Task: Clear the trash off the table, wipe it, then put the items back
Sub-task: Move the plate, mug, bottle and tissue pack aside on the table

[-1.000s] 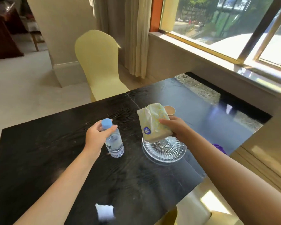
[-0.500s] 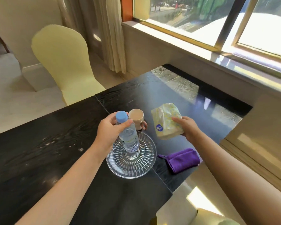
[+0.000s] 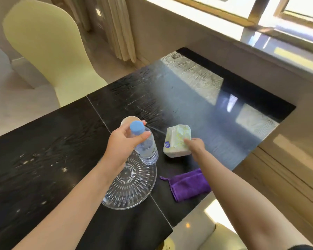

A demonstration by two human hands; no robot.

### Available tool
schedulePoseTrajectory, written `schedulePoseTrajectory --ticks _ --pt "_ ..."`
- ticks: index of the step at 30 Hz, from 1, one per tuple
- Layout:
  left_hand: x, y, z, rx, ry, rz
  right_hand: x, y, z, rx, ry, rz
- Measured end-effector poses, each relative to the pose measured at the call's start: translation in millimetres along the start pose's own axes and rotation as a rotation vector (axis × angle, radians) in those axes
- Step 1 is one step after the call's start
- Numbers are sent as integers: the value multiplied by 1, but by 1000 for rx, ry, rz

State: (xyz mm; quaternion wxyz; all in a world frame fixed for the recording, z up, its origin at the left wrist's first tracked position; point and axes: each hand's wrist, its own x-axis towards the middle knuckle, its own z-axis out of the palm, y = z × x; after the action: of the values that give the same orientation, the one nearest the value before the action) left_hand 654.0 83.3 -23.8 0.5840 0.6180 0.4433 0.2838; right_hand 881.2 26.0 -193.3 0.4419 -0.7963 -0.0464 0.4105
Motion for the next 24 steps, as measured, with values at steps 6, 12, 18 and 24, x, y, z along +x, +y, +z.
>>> schedulePoseTrajectory --ticks 6,12,18,24 --pt "14 -5 24 12 -32 20 24 0 12 80 -124 -94" --pt "25 -13 51 27 -62 10 29 9 -14 -355 -108 -207" --pt "33 -28 85 -15 -63 -18 2 32 -65 -660 -186 -316" --pt "39 -57 101 62 -50 -17 -26 58 -90 -971 -308 -388"
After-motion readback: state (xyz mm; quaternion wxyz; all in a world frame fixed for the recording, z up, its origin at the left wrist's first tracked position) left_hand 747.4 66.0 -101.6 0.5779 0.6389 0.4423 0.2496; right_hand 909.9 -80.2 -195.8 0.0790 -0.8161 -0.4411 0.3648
